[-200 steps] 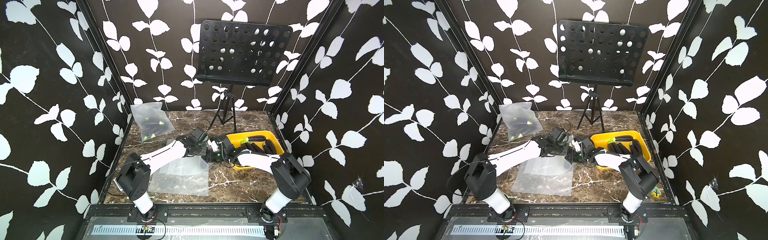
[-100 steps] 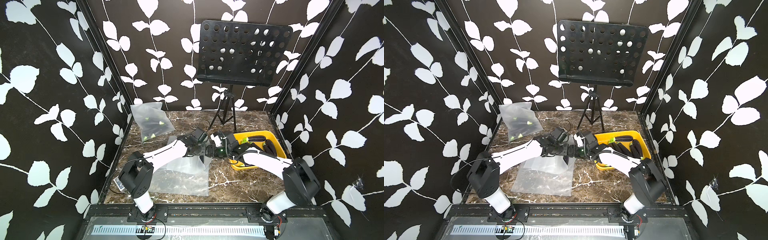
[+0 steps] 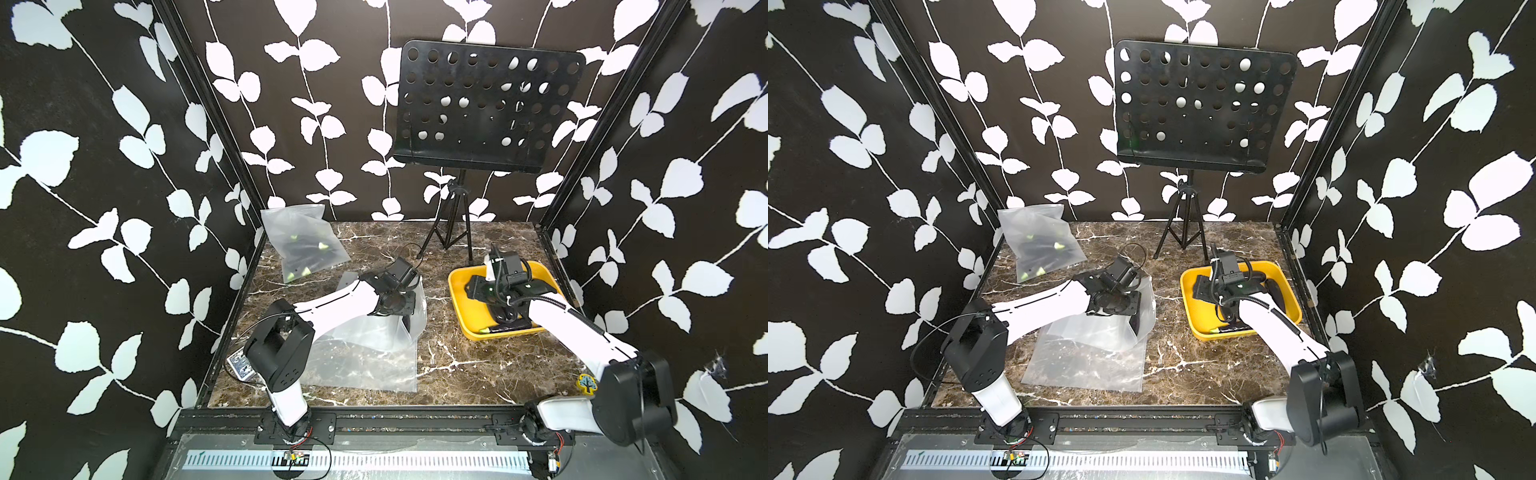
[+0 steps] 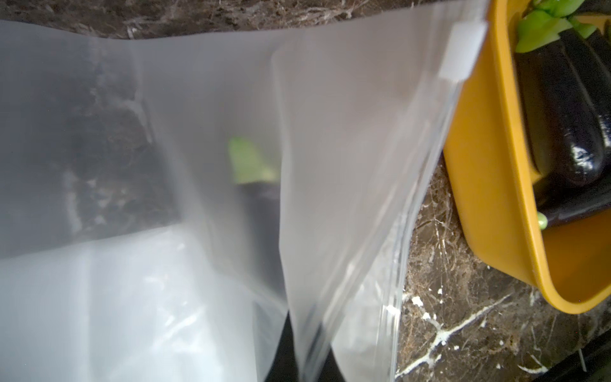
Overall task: Place the eggplant in a zip-top bag and seal the zipper
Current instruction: Pick up the eggplant from the basket.
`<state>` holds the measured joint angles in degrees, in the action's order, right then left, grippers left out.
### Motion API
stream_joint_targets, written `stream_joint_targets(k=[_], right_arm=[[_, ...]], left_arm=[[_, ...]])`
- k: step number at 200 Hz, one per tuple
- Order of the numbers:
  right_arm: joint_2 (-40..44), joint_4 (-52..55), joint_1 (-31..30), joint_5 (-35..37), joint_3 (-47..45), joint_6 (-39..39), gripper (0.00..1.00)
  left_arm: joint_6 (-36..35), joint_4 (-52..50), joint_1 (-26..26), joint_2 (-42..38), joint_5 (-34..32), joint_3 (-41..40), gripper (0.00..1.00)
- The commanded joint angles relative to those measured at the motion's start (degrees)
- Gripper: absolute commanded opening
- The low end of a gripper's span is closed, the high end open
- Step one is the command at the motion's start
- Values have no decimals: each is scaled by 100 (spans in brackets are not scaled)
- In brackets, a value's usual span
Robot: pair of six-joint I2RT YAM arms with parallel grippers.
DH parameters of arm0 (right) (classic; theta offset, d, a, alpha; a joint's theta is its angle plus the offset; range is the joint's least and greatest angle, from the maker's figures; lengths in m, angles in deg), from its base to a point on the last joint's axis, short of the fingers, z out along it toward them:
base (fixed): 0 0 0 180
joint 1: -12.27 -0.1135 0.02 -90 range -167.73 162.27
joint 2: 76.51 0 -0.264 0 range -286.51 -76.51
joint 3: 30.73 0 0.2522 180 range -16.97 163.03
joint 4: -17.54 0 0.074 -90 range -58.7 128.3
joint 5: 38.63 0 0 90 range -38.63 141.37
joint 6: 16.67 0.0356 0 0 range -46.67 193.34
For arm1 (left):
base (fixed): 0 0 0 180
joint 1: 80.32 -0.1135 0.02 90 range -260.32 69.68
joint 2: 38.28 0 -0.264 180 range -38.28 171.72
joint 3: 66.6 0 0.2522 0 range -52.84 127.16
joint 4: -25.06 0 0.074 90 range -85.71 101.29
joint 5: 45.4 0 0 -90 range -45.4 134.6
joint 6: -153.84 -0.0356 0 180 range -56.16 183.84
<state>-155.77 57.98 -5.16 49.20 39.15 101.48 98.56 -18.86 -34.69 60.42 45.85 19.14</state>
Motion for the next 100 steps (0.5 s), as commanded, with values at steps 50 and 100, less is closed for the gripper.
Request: stream_joint_targets(k=[50, 100], right_arm=[[-751, 1011, 152, 1824, 461, -1343, 61], [-1196, 570, 467, 1253, 389, -1230, 61]], left_arm=[[-64, 49, 19, -106, 54, -93, 0], [-88, 99, 16, -113, 68, -115, 0]])
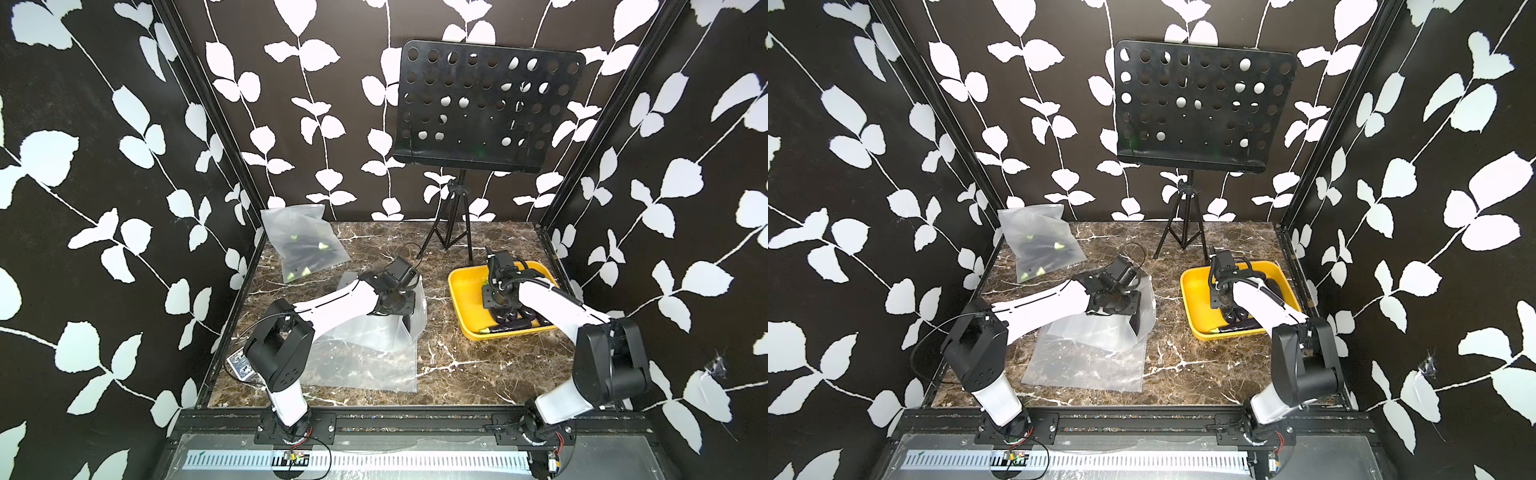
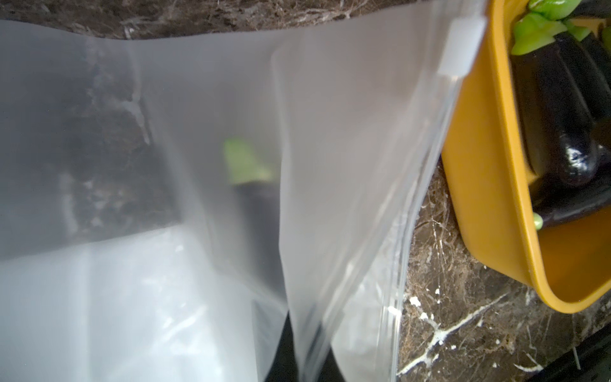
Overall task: Place the eggplant in a zip-top bag and seal the zipper
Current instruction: Pick up the eggplant from the basket.
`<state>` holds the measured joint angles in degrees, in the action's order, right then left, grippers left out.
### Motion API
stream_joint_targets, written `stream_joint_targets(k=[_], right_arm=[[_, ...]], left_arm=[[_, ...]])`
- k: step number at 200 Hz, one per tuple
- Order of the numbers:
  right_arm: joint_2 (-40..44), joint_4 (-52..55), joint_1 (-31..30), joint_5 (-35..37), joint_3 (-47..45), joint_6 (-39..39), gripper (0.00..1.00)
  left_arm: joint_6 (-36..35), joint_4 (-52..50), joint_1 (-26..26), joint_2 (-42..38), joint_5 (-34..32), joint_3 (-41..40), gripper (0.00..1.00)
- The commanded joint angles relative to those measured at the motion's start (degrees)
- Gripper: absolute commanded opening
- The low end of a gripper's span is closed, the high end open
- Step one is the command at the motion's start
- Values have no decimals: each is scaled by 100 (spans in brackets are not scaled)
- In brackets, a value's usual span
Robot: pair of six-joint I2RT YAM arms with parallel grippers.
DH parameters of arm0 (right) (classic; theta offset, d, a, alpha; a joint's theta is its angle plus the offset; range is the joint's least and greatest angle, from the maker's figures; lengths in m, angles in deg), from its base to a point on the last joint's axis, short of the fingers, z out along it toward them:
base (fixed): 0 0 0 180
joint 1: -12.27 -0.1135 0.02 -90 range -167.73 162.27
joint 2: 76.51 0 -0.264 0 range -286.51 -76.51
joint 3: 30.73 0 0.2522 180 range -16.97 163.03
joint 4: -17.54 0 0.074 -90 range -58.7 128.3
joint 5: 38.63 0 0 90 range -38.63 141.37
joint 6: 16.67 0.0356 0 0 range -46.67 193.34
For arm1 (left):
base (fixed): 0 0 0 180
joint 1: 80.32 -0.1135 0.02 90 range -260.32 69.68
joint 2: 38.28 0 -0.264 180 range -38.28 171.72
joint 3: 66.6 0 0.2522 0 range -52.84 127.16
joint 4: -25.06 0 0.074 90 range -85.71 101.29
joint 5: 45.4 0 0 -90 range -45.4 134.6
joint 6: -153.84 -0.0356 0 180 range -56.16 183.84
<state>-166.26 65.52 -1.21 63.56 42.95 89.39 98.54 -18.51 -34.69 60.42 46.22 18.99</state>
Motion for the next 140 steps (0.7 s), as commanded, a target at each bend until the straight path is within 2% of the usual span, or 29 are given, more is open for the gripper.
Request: stream_joint_targets(k=[1, 25, 98, 140], right_arm=[[-147, -181, 72, -187, 10, -18, 61], [-489, -291, 178, -456, 54, -1, 61], [-774, -346, 222, -1030, -8, 130, 57], [-508, -495, 223, -1174, -157, 338, 43]], left_arm=[[-90, 59, 16, -109, 31, -100, 0], [-104, 46, 9, -129, 15, -114, 0], [-139, 63, -9, -104, 55, -47, 0], [-165, 16, -9, -72, 43, 7, 0]])
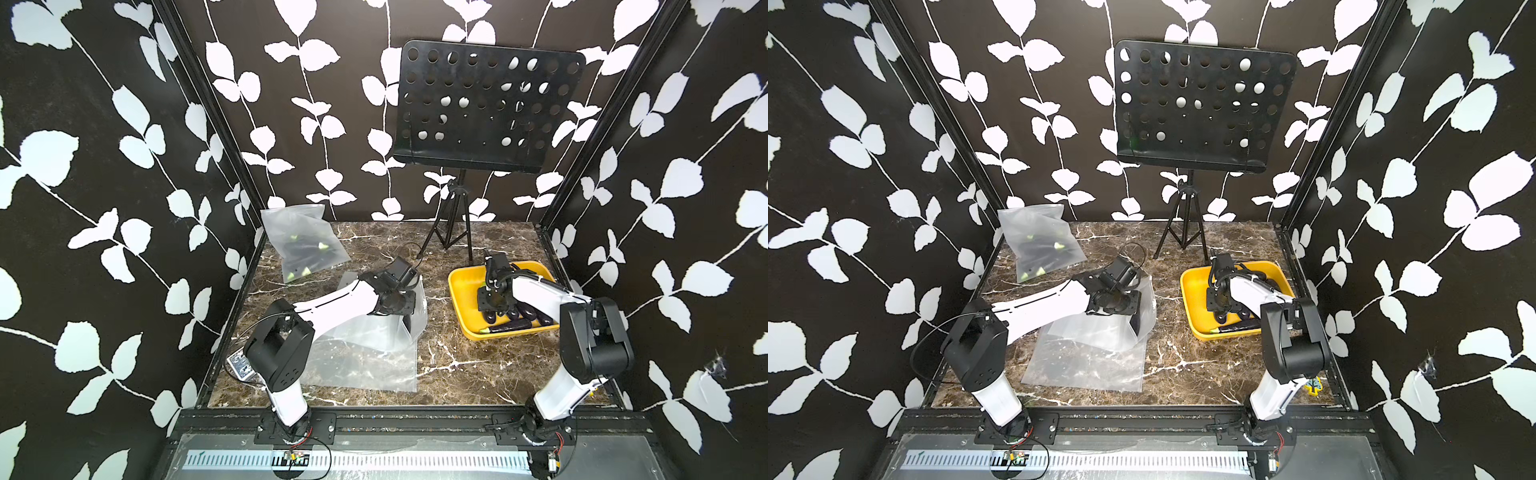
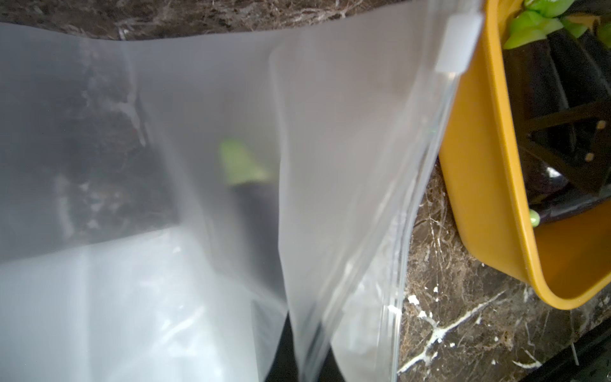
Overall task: Place the eggplant in a zip-top bag and seal the zipper
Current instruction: Pick up the eggplant from the basket, then place the eggplant in the zipper food storage bag.
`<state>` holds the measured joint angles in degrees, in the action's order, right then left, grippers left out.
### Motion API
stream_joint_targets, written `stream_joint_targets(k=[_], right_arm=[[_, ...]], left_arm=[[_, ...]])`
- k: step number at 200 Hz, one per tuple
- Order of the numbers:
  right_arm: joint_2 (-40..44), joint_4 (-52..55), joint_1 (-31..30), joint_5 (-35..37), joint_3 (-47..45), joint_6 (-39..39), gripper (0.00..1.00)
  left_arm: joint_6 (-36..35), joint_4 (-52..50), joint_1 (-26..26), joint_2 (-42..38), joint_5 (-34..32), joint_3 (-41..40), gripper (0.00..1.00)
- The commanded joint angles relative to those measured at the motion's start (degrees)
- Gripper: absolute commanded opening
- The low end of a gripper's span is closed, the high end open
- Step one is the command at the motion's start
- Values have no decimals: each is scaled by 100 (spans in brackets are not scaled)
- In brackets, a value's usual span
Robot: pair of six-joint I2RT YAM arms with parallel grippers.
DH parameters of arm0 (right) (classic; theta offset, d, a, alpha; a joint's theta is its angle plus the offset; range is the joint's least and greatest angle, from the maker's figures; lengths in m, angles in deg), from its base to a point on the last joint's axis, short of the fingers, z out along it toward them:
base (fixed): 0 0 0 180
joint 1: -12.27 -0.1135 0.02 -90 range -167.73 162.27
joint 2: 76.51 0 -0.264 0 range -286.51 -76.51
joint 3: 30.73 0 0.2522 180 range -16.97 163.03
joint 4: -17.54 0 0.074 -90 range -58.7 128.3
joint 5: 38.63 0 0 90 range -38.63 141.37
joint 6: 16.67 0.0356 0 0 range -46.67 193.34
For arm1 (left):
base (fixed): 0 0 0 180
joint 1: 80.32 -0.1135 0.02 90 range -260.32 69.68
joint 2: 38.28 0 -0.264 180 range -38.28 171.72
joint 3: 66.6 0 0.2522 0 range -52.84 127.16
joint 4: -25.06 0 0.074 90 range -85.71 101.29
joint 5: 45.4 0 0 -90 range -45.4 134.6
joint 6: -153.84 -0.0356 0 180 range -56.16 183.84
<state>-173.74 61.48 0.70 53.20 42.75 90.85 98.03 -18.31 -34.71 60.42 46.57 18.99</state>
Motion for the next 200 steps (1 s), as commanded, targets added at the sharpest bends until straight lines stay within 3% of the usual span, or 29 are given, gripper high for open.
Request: stream_joint_targets(k=[1, 28, 64, 99, 133, 164, 200], right_arm=[[262, -100, 37, -134, -146, 200, 43], [876, -143, 41, -83, -188, 326, 39], [1569, -176, 8, -718, -150, 679, 39], [2307, -2782, -849, -1309, -1228, 2192, 39], [1894, -4695, -1972, -937, -1647, 3219, 39], [1483, -5785, -2537, -723, -1978, 3716, 39], [1261, -6087, -2939, -400, -1973, 3791, 39]], left_arm=[[-115, -7, -3, -71, 6, 11, 0], [-98, -3, -16, -57, 43, 10, 0], [-67, 3, -35, 5, 124, 49, 0], [-62, -2, -60, 70, 279, 124, 0], [61, -39, -101, 78, 361, 141, 0], [394, 297, -247, -91, 816, 87, 0], [399, 182, -262, -7, 893, 177, 0]])
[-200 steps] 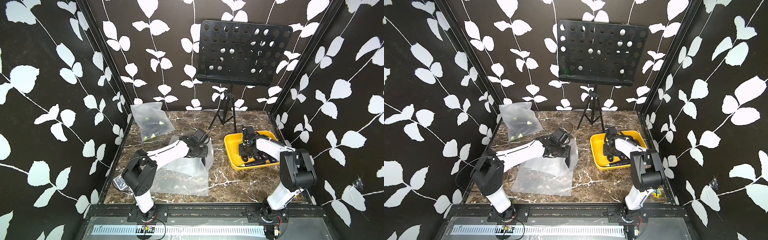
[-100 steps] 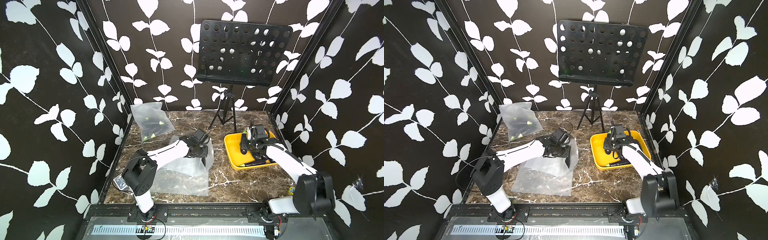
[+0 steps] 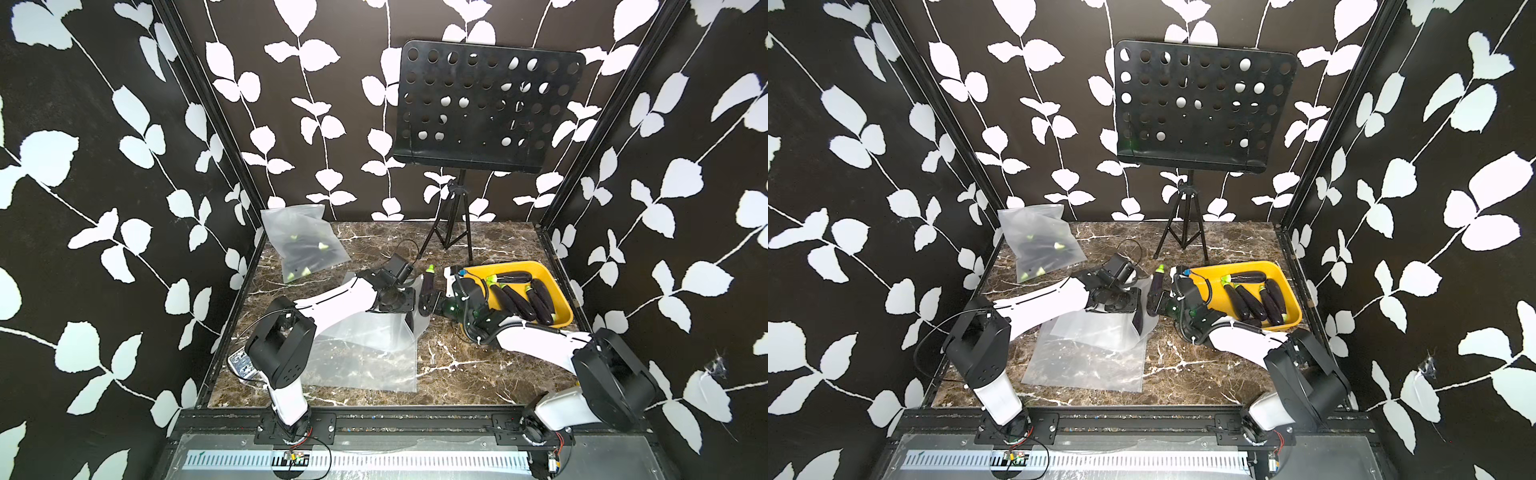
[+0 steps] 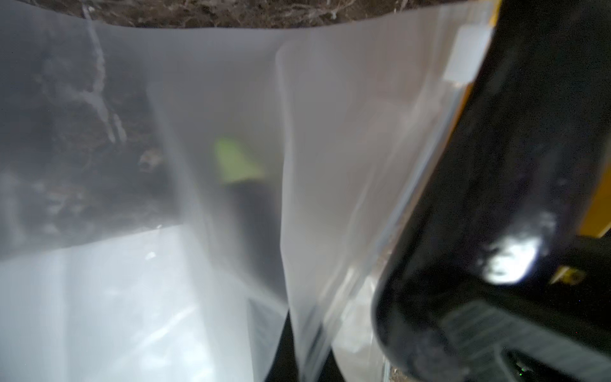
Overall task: Place the eggplant in a zip-top bag and seal the zipper
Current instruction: Place the eggplant in the zipper food storage bag.
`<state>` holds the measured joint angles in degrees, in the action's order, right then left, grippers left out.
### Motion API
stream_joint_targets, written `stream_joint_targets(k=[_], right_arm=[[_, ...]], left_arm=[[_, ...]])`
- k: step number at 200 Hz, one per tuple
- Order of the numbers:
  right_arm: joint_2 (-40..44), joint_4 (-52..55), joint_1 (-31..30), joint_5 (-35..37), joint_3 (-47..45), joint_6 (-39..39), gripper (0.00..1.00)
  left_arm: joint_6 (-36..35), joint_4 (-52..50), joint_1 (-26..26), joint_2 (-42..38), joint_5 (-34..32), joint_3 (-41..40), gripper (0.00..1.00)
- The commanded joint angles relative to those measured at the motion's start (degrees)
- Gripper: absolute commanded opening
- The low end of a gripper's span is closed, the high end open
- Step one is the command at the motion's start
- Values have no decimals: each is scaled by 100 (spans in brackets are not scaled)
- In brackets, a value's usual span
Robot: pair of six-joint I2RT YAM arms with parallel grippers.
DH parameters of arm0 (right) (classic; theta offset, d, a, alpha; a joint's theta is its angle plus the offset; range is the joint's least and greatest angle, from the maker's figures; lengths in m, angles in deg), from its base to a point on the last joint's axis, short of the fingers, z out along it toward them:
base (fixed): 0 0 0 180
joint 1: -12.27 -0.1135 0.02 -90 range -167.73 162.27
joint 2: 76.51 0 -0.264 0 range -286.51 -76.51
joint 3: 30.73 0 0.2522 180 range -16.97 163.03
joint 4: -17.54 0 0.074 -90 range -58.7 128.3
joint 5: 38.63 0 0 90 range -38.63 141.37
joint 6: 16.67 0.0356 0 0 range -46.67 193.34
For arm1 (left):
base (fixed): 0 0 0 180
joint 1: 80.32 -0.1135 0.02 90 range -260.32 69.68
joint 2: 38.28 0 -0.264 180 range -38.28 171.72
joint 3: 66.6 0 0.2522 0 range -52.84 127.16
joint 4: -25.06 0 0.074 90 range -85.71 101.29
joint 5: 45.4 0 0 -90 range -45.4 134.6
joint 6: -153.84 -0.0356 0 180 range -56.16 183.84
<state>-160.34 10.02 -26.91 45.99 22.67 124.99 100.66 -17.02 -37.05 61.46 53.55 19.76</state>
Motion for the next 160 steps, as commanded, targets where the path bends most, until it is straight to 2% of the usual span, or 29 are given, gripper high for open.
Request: stream_joint_targets(k=[1, 45, 100, 127, 160], right_arm=[[-84, -941, -183, 320, 35, 378, 39], [-231, -665, -383, 10, -7, 259, 39], [209, 263, -707, -30, -196, -192, 40], [63, 477, -685, -244, 19, -267, 40], [-17, 1529, -427, -662, 665, -376, 42]], left_arm=[[143, 67, -29, -122, 195, 90, 0], [323, 311, -66, -339, 133, -28, 0], [419, 505, -205, -456, 202, 26, 0], [327, 481, -205, -498, 331, 111, 0], [160, 391, -205, -706, 227, -6, 0]])
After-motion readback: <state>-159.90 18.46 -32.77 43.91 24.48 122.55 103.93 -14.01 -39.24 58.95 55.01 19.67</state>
